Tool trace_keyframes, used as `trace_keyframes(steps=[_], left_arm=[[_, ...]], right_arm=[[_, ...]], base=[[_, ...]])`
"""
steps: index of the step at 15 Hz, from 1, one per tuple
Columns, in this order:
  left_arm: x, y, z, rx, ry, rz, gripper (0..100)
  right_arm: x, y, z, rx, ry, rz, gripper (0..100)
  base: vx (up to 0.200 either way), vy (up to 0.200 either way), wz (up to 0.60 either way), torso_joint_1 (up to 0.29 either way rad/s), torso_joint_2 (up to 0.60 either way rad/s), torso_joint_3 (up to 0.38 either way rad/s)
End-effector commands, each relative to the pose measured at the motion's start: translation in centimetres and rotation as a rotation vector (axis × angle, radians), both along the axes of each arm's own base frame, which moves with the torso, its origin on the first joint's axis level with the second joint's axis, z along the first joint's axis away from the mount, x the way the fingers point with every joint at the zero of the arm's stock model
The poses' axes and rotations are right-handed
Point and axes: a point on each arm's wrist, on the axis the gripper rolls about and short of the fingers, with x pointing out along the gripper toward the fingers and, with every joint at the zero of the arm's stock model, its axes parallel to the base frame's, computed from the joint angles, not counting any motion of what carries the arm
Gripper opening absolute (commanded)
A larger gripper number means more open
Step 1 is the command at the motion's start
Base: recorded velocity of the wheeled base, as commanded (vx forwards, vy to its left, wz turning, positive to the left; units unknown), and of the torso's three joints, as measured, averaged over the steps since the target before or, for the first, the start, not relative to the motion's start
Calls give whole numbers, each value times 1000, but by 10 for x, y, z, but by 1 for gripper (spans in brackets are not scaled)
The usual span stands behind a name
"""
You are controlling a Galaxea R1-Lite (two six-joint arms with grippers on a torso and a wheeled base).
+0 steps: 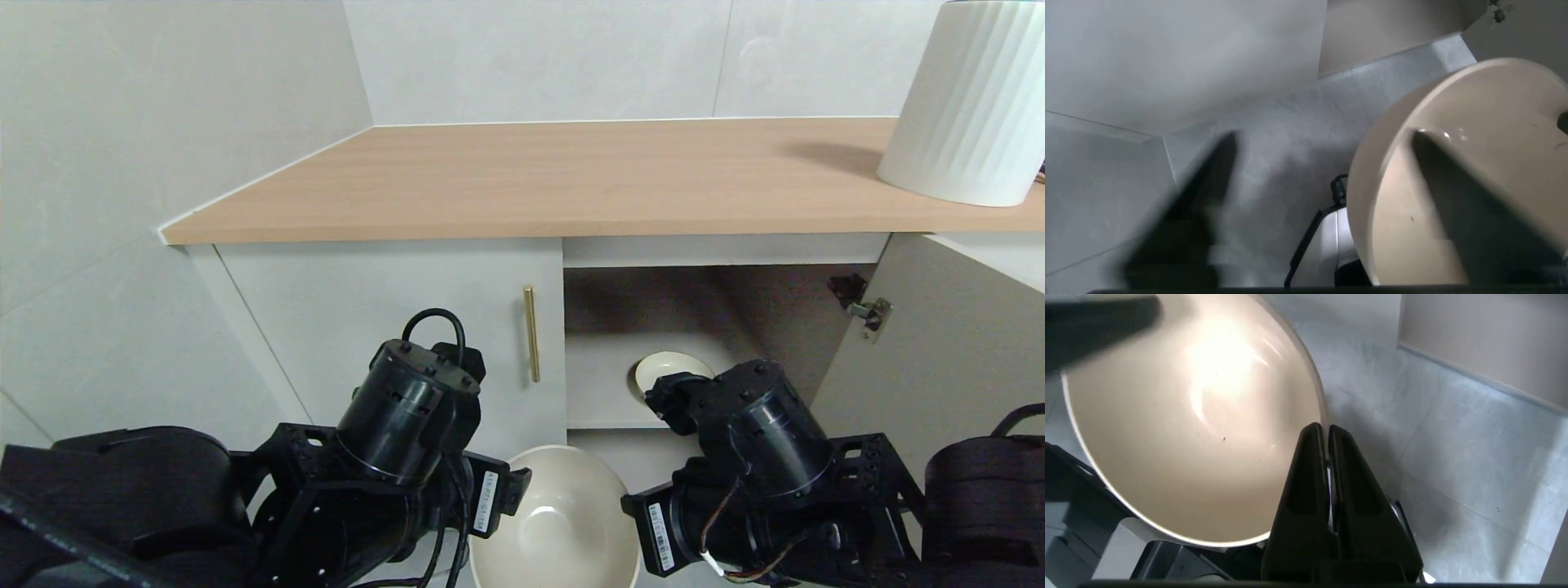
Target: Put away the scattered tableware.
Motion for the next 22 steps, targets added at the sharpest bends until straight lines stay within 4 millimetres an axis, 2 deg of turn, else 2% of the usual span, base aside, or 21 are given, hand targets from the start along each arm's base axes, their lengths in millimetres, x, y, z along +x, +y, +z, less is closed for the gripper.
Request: trace_keyframes(steps=[1,4,7,10,15,22], left_arm=[[0,0,1,-4,-3,1,100],[0,0,4,-13,-20,13,100],[0,2,18,-98,-86,40,100],[-2,11,34,-157,-138,62,100],[-2,12,35,-165,-140,68,100],[-2,12,35,-165,-138,70,100]], right_arm=[[0,0,0,0,0,0,0],[0,1,-1,-3,2,0,0],[14,0,-8,-12,16,-41,0],[52,-10,-14,14,36,-208,0],[116,-44,-18,99,55,-488,0],[151,-65,-24,198,81,-689,0]], base=[[0,0,0,0,0,0],[0,0,0,0,0,0],[0,0,0,0,0,0],[0,0,0,0,0,0],[0,0,0,0,0,0],[0,0,0,0,0,0]])
